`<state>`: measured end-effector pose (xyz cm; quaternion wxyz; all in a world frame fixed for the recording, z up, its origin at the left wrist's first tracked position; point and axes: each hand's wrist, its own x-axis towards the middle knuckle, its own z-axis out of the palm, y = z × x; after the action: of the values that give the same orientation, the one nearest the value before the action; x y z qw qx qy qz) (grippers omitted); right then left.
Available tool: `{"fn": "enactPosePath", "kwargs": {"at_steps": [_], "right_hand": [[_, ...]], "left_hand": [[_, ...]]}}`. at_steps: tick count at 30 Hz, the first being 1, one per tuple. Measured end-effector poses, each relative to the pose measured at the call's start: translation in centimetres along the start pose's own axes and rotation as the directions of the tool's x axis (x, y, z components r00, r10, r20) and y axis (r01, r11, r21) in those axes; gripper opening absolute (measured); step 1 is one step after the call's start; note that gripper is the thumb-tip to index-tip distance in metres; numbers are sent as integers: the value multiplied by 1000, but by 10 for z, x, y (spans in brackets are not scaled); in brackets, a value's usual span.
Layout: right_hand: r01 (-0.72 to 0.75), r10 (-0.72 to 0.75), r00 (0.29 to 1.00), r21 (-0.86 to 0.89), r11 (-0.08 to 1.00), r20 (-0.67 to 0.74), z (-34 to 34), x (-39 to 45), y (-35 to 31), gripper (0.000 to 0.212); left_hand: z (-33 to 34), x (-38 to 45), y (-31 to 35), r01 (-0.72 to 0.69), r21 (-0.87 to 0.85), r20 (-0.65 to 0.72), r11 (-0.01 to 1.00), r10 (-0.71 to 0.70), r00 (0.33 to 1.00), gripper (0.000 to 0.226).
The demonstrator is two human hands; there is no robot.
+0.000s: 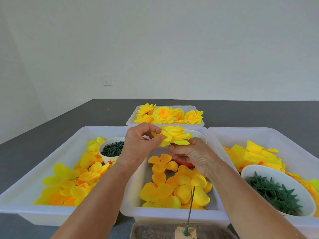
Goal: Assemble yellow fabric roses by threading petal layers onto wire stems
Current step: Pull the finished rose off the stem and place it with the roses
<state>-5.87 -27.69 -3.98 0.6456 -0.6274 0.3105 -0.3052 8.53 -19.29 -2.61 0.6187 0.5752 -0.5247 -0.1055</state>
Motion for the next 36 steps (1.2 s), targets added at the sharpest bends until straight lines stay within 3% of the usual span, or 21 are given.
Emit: {"fn": "enactPosePath", "kwargs": {"at_steps": [9,16,23,30,36], "right_hand": [[72,-71,997,-57,996,29,2,-2,1,11],[137,-135,990,-121,983,28,2,-2,2,13],[192,-190,981,-145,971,27,2,-4,1,19],[202,-203,979,-155,967,5,2,-3,1,17],[222,-225,974,-150,963,-2,0,-2,1,17]], "left_hand": [[2,0,-1,-98,200,-49,975,110,993,19],[3,-3,2,-119,225,-42,967,132,990,17],[3,-4,3,-160,378,-92,912,209,974,15],[4,-4,4,-202,408,-37,891,237,971,16],[3,-3,3,-213,323,-23,922,233,972,6]]}}
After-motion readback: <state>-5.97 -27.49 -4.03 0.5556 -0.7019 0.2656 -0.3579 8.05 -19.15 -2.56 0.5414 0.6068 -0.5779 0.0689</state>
